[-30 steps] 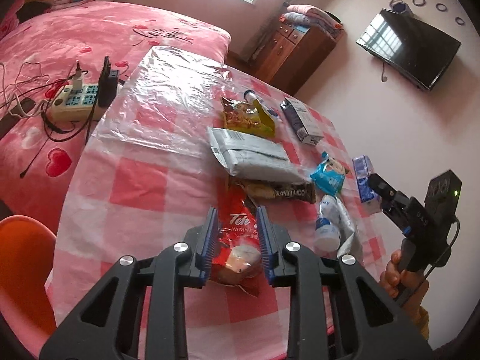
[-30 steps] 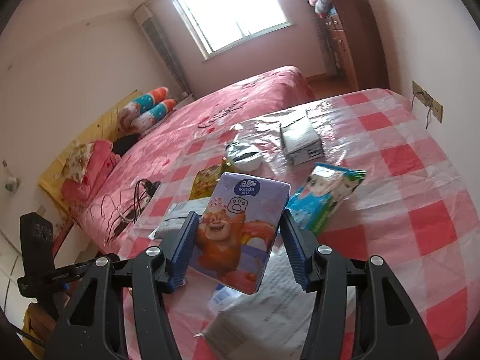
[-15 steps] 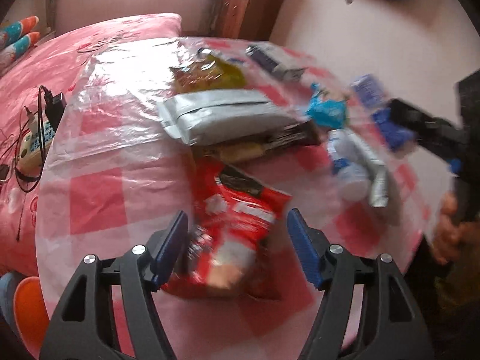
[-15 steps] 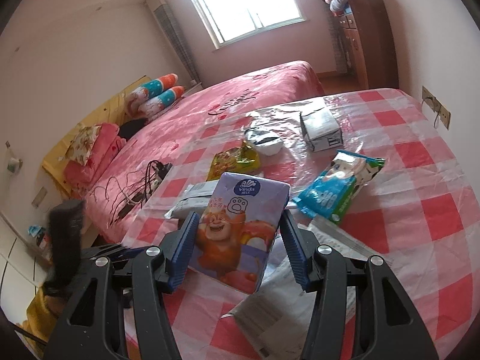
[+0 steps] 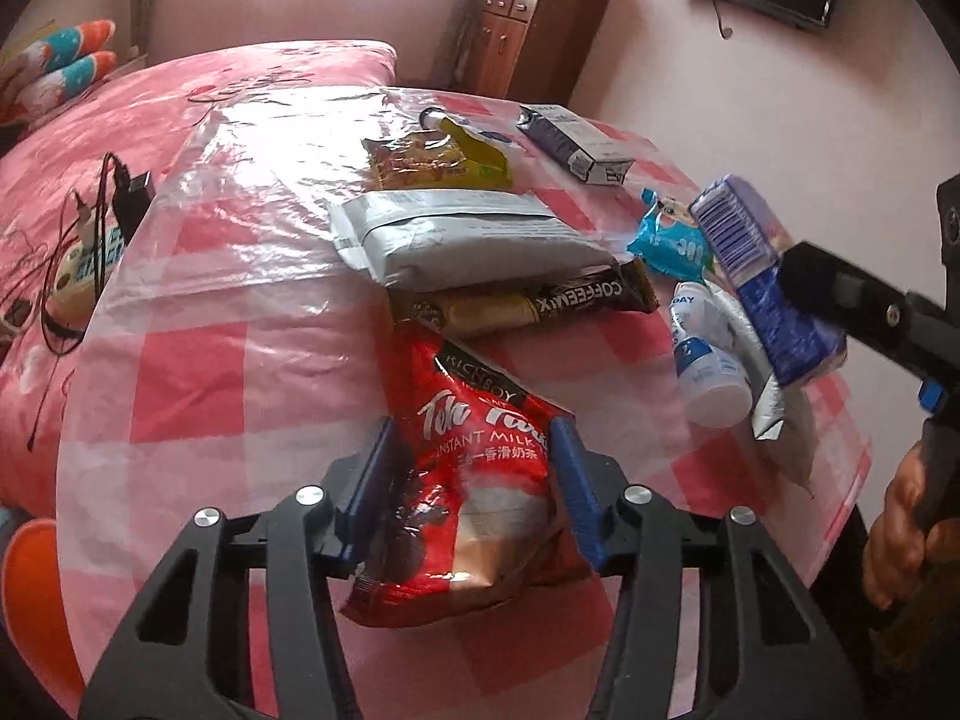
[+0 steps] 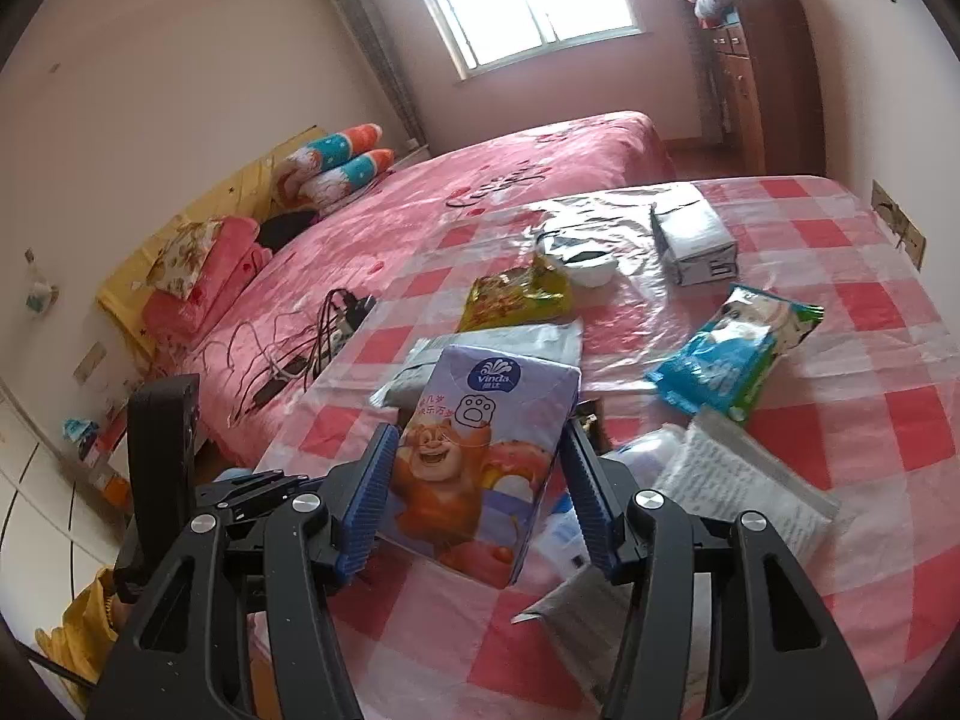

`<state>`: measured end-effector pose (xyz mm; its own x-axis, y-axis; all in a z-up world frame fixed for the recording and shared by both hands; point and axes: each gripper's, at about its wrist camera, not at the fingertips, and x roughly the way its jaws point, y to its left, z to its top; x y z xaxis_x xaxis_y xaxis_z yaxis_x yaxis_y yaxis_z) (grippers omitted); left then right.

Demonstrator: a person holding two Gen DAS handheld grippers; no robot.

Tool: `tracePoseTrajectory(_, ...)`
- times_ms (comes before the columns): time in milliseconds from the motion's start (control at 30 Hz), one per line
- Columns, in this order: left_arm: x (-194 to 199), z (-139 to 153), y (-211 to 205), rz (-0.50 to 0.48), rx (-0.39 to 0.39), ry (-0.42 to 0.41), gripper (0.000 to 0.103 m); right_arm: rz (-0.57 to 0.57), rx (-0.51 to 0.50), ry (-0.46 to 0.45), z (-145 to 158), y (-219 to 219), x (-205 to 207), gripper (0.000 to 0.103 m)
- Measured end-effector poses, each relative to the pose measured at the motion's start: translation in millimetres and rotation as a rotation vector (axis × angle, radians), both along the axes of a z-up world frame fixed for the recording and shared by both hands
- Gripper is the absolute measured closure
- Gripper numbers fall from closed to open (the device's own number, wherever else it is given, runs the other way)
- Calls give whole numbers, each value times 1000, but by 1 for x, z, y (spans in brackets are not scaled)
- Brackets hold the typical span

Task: Collect trash
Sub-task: 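Carry the sachet and tissue pack to the orange bucket and open both grippers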

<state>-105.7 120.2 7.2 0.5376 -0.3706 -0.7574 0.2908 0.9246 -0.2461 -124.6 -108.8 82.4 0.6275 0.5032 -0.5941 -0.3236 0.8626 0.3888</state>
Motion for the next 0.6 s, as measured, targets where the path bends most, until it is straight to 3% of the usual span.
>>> tracePoseTrajectory(400, -24, 5, 54, 124, -183, 7, 51, 112, 41, 60, -6, 40, -9, 47)
tracePoseTrajectory(600, -48, 23, 100, 214, -180, -39, 51, 216, 77, 96, -7, 76, -10, 47)
